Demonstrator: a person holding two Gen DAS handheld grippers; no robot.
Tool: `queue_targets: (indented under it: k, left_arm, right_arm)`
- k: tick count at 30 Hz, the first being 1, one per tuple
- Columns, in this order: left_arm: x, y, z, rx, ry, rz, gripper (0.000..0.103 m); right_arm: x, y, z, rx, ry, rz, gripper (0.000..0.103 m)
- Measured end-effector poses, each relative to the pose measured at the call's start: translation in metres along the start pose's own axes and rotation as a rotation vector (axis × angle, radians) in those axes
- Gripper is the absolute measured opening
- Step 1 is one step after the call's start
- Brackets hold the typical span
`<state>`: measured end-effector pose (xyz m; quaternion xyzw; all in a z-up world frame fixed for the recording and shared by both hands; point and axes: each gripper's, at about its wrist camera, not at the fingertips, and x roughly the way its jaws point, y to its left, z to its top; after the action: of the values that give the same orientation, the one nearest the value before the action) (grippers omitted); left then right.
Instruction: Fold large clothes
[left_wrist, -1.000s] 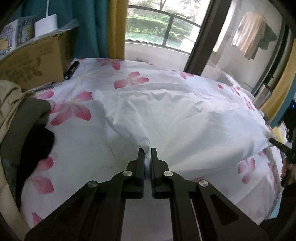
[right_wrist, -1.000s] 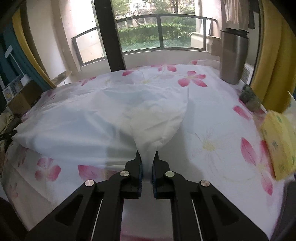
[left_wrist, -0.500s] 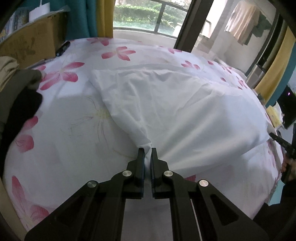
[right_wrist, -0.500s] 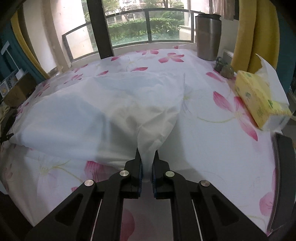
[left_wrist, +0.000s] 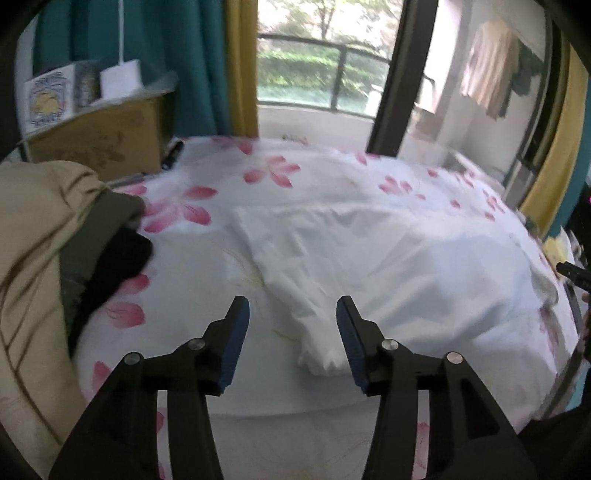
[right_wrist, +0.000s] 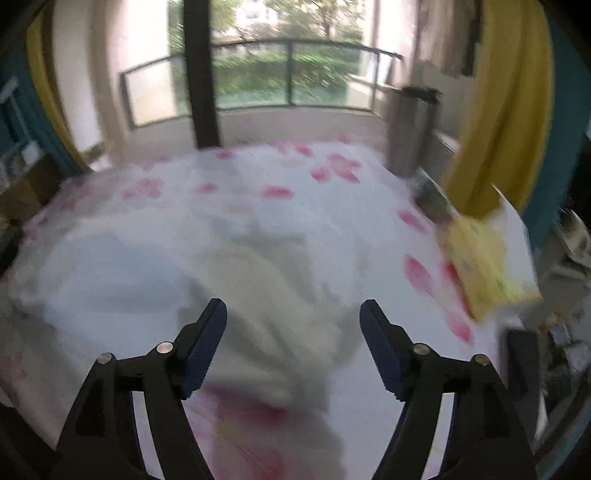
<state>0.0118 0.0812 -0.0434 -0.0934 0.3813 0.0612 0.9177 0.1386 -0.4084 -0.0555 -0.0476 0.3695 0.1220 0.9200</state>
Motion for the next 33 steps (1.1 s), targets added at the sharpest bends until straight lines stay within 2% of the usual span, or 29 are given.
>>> queue_targets:
  k: [5,9,12,14,15,17,19,20,22,25,29,33]
  left_arm:
    - [0.007,-0.024,0.014,0.009,-0.031,-0.048,0.052]
    - [0.032,-0.063,0.018,0.026,-0.009,-0.08,0.052]
    - [0.049,-0.098,0.014,0.071,0.024,-0.15,0.052]
    - [0.059,-0.114,0.009,0.107,0.06,-0.167,0.052]
    - [0.069,-0.122,0.004,0.135,0.11,-0.171,0.052]
    - [0.081,-0.127,-0.005,0.151,0.155,-0.136,0.052]
    - [0.09,-0.128,-0.016,0.168,0.202,-0.124,0.052]
    - [0.088,-0.13,-0.019,0.187,0.181,-0.117,0.052]
    - [0.087,-0.133,-0.022,0.223,0.189,-0.099,0.052]
    - [0.084,-0.133,-0.018,0.207,0.194,-0.092,0.052]
    - [0.068,-0.145,-0.012,0.226,0.116,-0.114,0.053]
    - [0.055,-0.17,-0.004,0.296,0.046,-0.163,0.052]
  right_arm:
    - [0.032,0.052,0.022,-0.08,-0.002,0.096,0.075]
    - [0.059,0.106,0.031,-0.132,-0.002,0.256,0.075]
    - [0.072,0.146,0.029,-0.218,0.022,0.35,0.075]
    - [0.079,0.16,0.026,-0.257,0.036,0.353,0.075]
    - [0.085,0.165,0.025,-0.264,0.062,0.353,0.075]
    - [0.098,0.166,0.02,-0.259,0.123,0.351,0.075]
    - [0.1,0.166,0.011,-0.304,0.127,0.348,0.076]
    - [0.098,0.167,0.009,-0.331,0.115,0.344,0.077]
    - [0.094,0.166,0.004,-0.354,0.111,0.345,0.077]
    - [0.084,0.16,0.005,-0.331,0.106,0.327,0.077]
    - [0.05,0.145,0.003,-0.305,0.004,0.258,0.077]
    - [0.027,0.118,-0.01,-0.242,0.011,0.212,0.077]
